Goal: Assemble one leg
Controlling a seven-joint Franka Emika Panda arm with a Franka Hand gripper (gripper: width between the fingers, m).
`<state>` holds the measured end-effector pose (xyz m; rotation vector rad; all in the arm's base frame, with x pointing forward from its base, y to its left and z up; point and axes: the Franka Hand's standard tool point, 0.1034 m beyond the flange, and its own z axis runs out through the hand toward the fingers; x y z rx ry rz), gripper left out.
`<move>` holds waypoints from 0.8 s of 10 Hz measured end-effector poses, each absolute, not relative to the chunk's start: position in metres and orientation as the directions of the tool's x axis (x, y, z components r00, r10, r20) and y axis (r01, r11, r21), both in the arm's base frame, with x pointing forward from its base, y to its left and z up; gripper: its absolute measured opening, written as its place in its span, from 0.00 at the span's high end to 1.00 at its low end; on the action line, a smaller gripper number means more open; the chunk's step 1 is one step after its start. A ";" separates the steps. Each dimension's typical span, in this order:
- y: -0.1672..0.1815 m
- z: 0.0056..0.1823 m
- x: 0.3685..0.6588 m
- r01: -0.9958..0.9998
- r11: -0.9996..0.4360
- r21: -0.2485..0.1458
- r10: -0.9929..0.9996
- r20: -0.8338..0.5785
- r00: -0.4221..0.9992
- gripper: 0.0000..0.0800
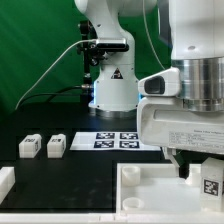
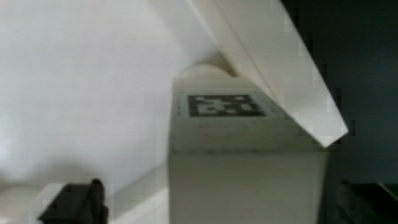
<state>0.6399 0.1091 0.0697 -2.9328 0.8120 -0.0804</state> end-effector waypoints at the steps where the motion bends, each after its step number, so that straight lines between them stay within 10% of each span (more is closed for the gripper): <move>1: 0.111 0.070 0.640 -0.516 -0.850 -0.109 -0.521 0.024 0.853 0.33; 4: 0.108 0.069 0.639 -0.710 -0.695 -0.110 -0.714 -0.005 0.700 0.64; 6: 0.105 0.069 0.637 -0.881 -0.464 -0.094 -0.882 -0.040 0.469 0.64; 8: 0.106 0.069 0.632 -0.997 0.058 -0.044 -0.991 -0.125 -0.052 0.64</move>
Offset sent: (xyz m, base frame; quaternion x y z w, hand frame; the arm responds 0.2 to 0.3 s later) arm 0.0000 0.0000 0.0000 0.0000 0.0000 0.3523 0.9359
